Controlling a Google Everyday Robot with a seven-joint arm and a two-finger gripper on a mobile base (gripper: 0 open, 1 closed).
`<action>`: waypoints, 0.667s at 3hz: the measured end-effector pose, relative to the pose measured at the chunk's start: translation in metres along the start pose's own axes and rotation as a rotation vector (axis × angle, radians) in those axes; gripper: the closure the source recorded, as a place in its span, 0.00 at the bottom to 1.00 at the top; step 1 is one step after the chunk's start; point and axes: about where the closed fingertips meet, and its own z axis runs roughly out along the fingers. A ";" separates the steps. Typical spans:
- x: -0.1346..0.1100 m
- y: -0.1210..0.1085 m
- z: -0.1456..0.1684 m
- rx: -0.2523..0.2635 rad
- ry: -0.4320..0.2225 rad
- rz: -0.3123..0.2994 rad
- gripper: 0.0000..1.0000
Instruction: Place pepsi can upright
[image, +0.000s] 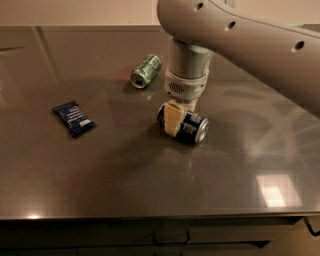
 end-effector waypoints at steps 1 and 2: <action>-0.001 0.000 -0.004 -0.003 -0.009 0.005 0.65; -0.004 0.001 -0.017 -0.016 -0.069 -0.003 0.87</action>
Offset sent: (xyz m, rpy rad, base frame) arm -0.0010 0.0057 0.0377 0.1468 -0.0492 0.0182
